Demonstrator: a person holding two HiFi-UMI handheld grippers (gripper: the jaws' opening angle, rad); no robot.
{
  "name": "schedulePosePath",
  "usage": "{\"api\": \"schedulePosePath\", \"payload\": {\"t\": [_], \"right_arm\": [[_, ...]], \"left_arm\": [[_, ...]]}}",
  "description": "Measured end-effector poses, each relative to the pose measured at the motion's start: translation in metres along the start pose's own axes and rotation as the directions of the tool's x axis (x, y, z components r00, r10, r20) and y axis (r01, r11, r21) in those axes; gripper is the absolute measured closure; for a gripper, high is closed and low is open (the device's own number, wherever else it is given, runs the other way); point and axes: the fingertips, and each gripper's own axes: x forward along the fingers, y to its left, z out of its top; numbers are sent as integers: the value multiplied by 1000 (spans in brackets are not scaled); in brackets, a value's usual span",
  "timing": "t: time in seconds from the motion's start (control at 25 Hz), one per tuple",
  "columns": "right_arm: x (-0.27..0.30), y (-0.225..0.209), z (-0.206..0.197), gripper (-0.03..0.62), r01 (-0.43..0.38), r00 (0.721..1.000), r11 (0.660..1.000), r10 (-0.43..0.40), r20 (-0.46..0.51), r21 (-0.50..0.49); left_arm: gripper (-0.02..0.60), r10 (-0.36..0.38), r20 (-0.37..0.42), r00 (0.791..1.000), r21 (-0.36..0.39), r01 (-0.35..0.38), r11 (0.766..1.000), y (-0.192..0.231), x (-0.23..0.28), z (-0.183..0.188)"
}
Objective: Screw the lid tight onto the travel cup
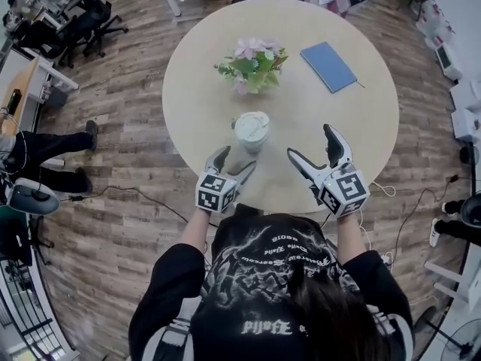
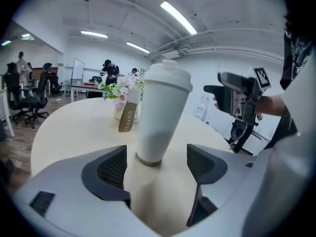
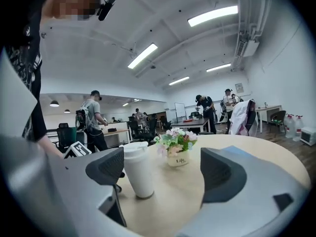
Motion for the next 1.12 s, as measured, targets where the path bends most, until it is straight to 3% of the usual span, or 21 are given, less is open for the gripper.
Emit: {"api": "schedulePosePath", "payload": {"t": [0.16, 0.4, 0.68, 0.84, 0.92, 1.04, 1.12], "right_arm": [[-29, -6, -35, 129, 29, 998, 999, -28, -53, 17], [-72, -13, -89, 140, 106, 983, 993, -99, -157, 41], [-89, -9, -127, 145, 106, 973, 991, -86, -212, 86], [-90, -9, -120, 162, 110, 975, 993, -98, -199, 53], [-91, -12, -113, 202, 133, 975, 991, -125, -182, 29], [-91, -17, -107, 338, 166, 973, 986, -163, -163, 8], [-92, -18, -106, 386, 181, 971, 983, -178, -160, 5]], "left_arm": [[196, 57, 76, 996, -50, -53, 997, -14, -20, 3], [196, 94, 126, 988, -81, -84, 993, -46, -29, 1], [196, 97, 110, 989, -40, -94, 995, -73, -33, -16], [196, 105, 118, 987, -48, -100, 994, -77, -35, -16], [196, 116, 131, 985, -50, -110, 993, -77, -37, -12], [203, 120, 151, 981, -66, -111, 992, -75, -37, -7], [270, 120, 160, 980, -72, -109, 991, -75, -38, -4]]}}
